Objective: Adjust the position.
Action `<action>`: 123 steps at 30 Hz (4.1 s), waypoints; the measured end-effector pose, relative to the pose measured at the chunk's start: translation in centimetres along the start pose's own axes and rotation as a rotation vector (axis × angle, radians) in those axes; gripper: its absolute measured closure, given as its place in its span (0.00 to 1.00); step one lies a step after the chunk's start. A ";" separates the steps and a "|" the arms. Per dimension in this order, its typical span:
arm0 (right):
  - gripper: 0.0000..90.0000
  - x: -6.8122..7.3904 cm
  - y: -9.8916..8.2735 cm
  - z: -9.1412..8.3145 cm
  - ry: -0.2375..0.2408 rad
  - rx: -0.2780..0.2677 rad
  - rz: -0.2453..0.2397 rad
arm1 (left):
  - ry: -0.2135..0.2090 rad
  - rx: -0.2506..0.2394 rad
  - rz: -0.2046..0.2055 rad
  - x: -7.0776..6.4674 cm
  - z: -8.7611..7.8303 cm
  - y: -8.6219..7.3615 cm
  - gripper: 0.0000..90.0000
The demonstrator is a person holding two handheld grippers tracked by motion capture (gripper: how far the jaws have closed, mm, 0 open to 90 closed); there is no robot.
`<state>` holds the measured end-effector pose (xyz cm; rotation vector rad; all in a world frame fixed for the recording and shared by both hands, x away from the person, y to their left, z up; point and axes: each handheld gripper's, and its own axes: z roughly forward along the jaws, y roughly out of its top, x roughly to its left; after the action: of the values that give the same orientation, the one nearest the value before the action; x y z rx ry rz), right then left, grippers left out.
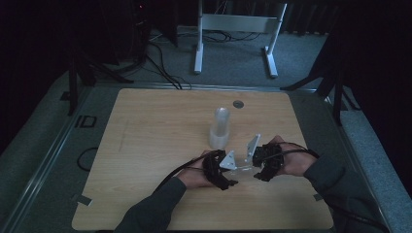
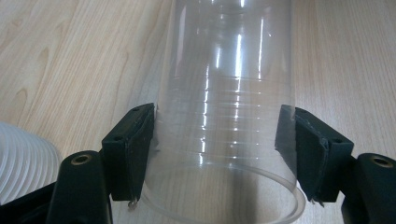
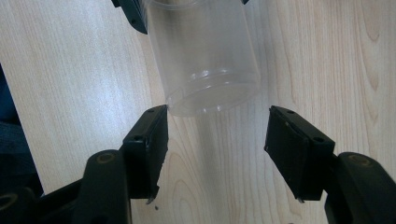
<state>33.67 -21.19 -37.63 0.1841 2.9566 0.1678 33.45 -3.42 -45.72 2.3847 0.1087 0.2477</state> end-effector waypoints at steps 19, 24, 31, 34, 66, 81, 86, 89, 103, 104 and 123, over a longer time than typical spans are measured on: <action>0.40 0.4 0.5 0.7 0.030 -0.016 -0.023 | 0.030 0.027 0.060 -0.7 -0.3 0.6 0.33; 0.40 0.6 0.6 1.1 0.042 -0.022 -0.017 | 0.020 0.006 0.058 -0.8 -0.6 1.0 0.33; 0.41 0.6 0.6 1.3 0.043 -0.020 -0.023 | 0.019 -0.009 0.062 -0.8 -0.7 1.2 0.33; 0.41 0.7 0.6 1.4 0.046 -0.020 -0.022 | 0.020 -0.010 0.064 -0.9 -0.7 1.2 0.33; 0.46 0.6 -0.3 2.3 0.042 -0.051 0.046 | 0.062 -0.037 -0.007 -0.7 -0.5 1.1 0.18; 0.46 -0.3 -1.9 3.3 -0.008 -0.079 0.182 | 0.136 -0.093 -0.050 0.1 -1.7 0.9 0.19; 0.46 -0.7 -2.7 3.5 -0.036 -0.095 0.253 | 0.153 -0.110 -0.065 0.2 -1.9 0.8 0.19; 0.46 -0.8 -3.0 3.6 -0.047 -0.107 0.282 | 0.156 -0.116 -0.075 0.3 -1.9 0.7 0.19; 0.47 -1.0 -5.0 5.1 -0.166 -0.194 0.559 | 0.166 -0.137 -0.123 0.9 -2.1 0.5 0.20; 0.47 -1.1 -5.0 5.2 -0.175 -0.204 0.572 | 0.166 -0.137 -0.124 0.9 -2.0 0.5 0.20; 0.47 -0.3 -5.3 6.8 -0.323 -0.318 0.840 | 0.186 -0.151 -0.149 1.0 -2.1 0.5 0.20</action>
<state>34.53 -25.78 -44.85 1.2496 2.3106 0.6299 34.04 -2.25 -43.71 2.1880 0.3418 0.3923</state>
